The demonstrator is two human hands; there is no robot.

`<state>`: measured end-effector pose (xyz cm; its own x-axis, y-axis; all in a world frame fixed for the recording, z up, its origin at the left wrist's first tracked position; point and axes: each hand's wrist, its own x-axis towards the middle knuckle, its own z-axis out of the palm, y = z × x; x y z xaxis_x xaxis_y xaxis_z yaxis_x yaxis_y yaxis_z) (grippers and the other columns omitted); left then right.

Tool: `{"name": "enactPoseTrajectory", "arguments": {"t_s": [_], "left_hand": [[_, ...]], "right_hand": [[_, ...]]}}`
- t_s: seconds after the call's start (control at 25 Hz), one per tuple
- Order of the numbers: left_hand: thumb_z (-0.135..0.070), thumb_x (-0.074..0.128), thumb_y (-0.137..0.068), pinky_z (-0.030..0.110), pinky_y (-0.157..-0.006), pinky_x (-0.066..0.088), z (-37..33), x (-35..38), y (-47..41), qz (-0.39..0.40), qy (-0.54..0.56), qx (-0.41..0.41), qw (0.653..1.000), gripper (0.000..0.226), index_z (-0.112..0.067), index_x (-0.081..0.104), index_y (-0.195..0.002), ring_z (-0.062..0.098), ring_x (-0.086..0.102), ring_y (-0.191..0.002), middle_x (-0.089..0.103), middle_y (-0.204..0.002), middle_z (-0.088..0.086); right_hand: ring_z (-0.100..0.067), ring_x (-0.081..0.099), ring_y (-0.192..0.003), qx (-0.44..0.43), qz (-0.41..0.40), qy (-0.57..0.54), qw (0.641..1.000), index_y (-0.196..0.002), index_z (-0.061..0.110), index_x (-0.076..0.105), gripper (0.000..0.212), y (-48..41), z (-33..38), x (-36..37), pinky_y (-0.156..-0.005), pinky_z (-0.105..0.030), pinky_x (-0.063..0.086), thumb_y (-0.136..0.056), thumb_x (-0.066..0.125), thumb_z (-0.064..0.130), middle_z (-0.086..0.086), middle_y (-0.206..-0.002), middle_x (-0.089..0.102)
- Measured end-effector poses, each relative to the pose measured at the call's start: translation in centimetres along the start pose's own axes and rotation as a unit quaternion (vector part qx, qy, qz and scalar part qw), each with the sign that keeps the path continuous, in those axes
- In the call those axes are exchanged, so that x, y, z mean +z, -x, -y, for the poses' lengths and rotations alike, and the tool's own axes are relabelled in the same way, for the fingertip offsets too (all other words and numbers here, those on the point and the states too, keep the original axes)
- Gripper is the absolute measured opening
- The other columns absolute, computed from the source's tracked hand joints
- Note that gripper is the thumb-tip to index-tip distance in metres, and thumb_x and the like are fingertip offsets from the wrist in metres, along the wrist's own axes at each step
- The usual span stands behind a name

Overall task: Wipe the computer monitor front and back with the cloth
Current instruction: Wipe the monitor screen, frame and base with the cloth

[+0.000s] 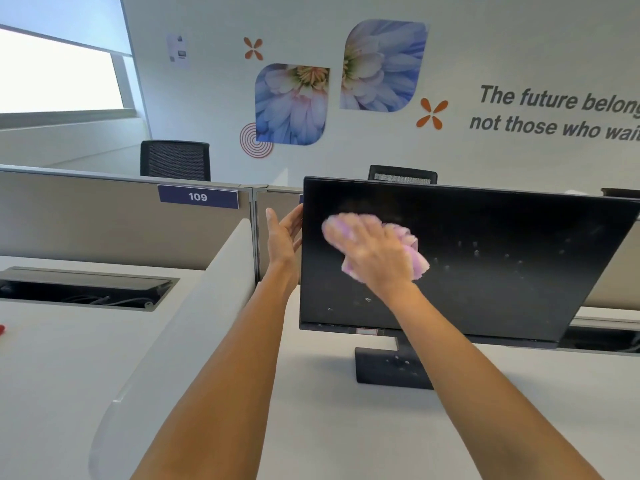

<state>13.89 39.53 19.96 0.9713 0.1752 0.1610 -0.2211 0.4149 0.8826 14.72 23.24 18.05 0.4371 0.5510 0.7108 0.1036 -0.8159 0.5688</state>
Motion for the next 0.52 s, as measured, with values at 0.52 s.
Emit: {"name": "enactPoseTrajectory", "arguments": {"t_s": [0.52], "left_hand": [[-0.048, 0.008, -0.1, 0.026, -0.097, 0.032, -0.1, 1.3, 0.7, -0.04, -0.032, 0.008, 0.999, 0.063, -0.016, 0.054, -0.128, 0.009, 0.051, -0.11, 0.059, -0.118, -0.006]], "right_hand": [[-0.026, 0.051, -0.103, -0.194, 0.077, -0.009, 0.978, -0.135, 0.026, 0.042, 0.076, 6.0, -0.3, 2.4, -0.074, -0.036, 0.051, -0.068, 0.079, 0.026, -0.004, -0.125, 0.05]]}}
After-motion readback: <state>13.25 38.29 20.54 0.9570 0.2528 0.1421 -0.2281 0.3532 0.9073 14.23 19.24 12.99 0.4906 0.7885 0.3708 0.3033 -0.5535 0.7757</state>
